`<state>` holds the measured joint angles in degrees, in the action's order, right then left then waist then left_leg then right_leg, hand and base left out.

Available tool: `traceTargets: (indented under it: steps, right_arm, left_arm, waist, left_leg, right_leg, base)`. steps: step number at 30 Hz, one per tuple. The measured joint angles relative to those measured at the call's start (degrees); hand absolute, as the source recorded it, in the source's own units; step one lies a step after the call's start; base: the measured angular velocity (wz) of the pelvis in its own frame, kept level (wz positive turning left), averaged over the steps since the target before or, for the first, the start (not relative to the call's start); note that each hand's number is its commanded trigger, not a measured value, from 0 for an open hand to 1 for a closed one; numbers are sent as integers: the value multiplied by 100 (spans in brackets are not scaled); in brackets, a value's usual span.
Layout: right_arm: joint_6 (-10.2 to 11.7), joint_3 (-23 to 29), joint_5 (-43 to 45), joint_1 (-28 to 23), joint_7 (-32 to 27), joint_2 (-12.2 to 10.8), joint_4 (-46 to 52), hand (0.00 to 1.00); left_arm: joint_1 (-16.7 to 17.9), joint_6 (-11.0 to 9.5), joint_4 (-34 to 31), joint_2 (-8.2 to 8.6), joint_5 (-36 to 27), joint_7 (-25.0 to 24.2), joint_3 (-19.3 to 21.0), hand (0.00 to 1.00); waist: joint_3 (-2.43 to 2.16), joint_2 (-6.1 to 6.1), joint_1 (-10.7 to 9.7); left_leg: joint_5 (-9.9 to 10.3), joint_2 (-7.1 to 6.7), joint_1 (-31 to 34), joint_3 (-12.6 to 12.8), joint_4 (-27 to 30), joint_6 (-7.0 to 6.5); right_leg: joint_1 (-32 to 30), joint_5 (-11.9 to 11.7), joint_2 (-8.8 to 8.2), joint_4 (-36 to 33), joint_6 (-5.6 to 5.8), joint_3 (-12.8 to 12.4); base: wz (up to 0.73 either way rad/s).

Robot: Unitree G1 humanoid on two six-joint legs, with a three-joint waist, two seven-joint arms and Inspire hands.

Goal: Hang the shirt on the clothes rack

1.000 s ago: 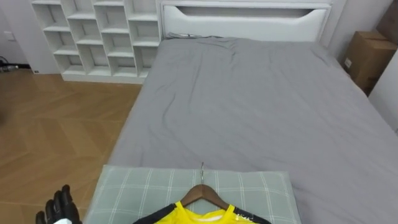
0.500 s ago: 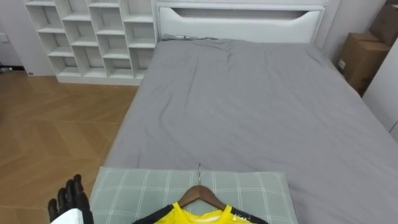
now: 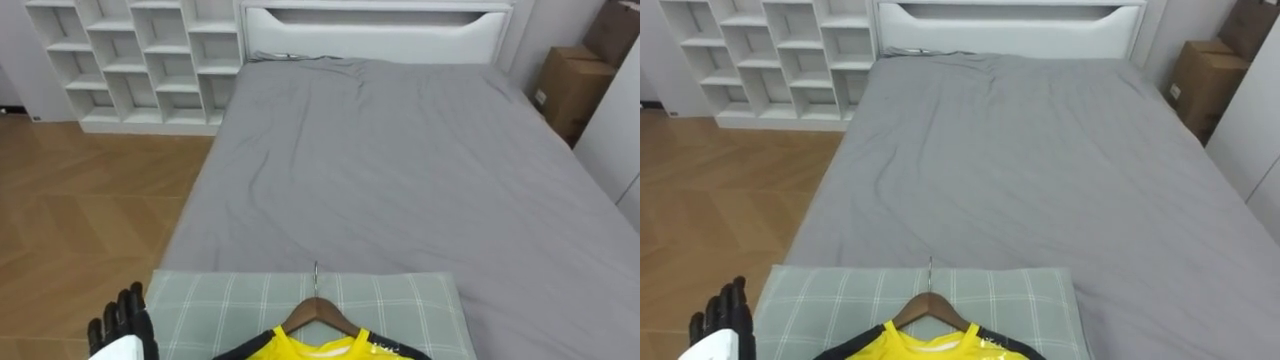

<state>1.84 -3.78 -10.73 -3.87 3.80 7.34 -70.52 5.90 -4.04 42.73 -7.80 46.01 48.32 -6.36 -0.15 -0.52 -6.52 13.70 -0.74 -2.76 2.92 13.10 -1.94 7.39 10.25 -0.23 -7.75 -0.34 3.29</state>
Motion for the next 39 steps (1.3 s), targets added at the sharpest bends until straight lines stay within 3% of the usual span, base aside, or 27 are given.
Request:
traceTargets:
  steps: [8, 11, 16, 26, 32, 39]
  right_arm:
    - [70, 1, -23, 3, -41, 9, -30, 0]
    - [88, 15, -32, 33, -51, 13, -41, 0]
    - [126, 48, -28, 40, 12, 43, -56, 0]
    - [125, 55, -17, 18, 62, 126, -81, 0]
    - [121, 55, -22, 19, 68, 157, -198, 0]
    - [116, 54, -22, 20, 58, 175, -276, 0]
  left_arm:
    - [-10, 44, 86, 4, 149, -533, -169, 0]
    - [-11, 62, 117, 4, 160, -673, -165, 0]
    - [-170, 64, 135, -7, 349, -803, -169, 0]
    - [-380, 156, 179, -87, 472, -913, -167, 0]
    - [-588, 157, 271, -189, 471, -915, -153, 0]
    - [-638, 159, 295, -193, 462, -920, -151, 0]
  waist:
    - [45, 71, -27]
    - [70, 109, -134]
    - [69, 109, -262]
    - [63, 85, -290]
    - [50, 64, -297]
    - [48, 42, -319]
  left_leg:
    - [-2, 0, -28, 16, -10, -3]
    - [-2, -2, -91, 16, -115, -3]
    - [-8, -3, -112, 26, -145, -6]
    - [-24, 1, -186, 172, -173, -10]
    - [-47, 0, -195, 180, -169, -16]
    - [-69, -2, -192, 187, -170, -17]
  right_leg:
    - [29, 0, -2, 4, 0, 3]
    - [71, 0, 0, 6, 0, 6]
    - [82, 0, 1, 4, 0, -10]
    - [76, 0, 1, 5, 0, -173]
    - [84, 0, -2, 6, 0, -182]
    - [86, 0, -7, 5, 0, -176]
  base:
    - [0]
    - [0]
    - [0]
    - [-8]
    - [0]
    - [0]
